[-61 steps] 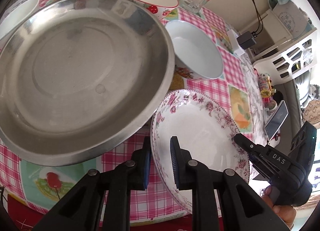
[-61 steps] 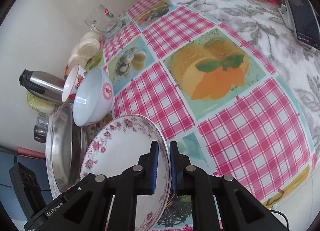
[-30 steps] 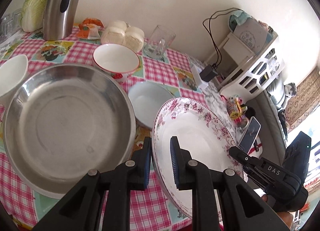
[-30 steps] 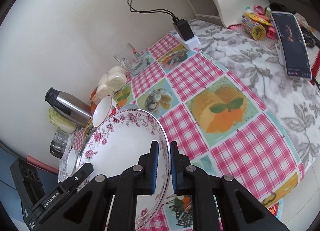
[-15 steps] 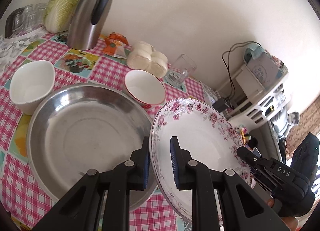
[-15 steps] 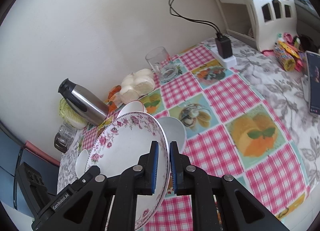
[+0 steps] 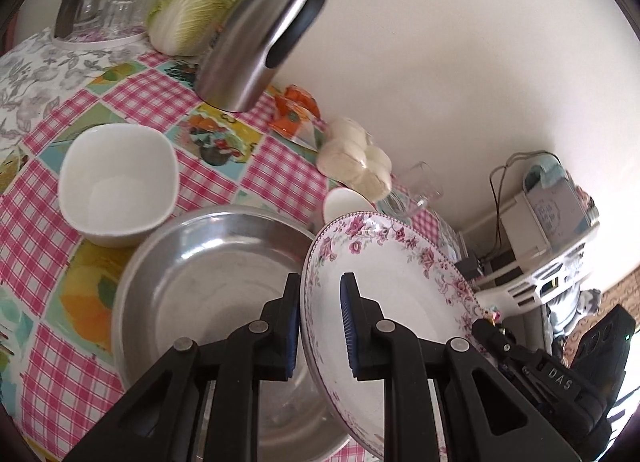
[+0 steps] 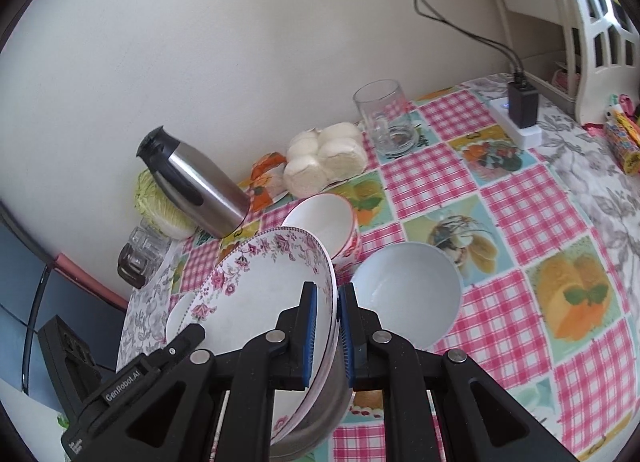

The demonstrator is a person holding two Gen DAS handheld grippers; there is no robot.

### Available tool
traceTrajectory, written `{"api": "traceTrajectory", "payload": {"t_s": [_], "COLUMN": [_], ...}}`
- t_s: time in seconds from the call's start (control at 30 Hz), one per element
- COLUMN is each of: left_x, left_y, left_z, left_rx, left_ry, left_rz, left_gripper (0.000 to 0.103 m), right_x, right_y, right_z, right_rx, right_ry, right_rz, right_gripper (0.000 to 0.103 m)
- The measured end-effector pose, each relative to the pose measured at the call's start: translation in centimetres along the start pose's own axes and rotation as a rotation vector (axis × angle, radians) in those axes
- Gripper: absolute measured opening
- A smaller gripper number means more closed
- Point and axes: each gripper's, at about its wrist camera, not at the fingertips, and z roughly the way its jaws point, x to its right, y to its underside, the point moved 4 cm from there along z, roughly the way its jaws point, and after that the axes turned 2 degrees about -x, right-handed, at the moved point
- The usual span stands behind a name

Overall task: Organize plates and bowls
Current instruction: 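Lift the floral plate with the right gripper and carry it toward the basin, then lower the floral plate into the steel basin and open the right gripper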

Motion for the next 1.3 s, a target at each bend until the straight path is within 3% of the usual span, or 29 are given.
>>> {"api": "traceTrajectory", "payload": {"t_s": [0.33, 0.5, 1.07, 1.3], "left_x": [-4.6, -5.4, -6.5, -7.8], "left_y": [-2.0, -1.6, 0.6, 1.3], "left_z": [-0.1, 0.4, 3.2, 4.1], "left_rx": [0.008, -0.021, -0.13, -0.186], "left_ry": [-0.068, -0.119, -0.257, -0.281], "left_rz": [-0.083, -0.073, 0.001, -0.036], "left_gripper": [0.019, 0.019, 0.019, 0.019], "right_x": [-2.3, -2.1, -0.3, 0.3], "right_y": [1.6, 2.9, 4.6, 5.2], "right_z": [5.2, 7.4, 9.6, 10.8], "right_rx": [-0.11, -0.168, -0.234, -0.27], "right_ry": [-0.035, -0.02, 0.023, 0.032], "right_rz": [-0.029, -0.013, 0.004, 0.002], "right_gripper": [0.012, 0.012, 0.012, 0.012]}}
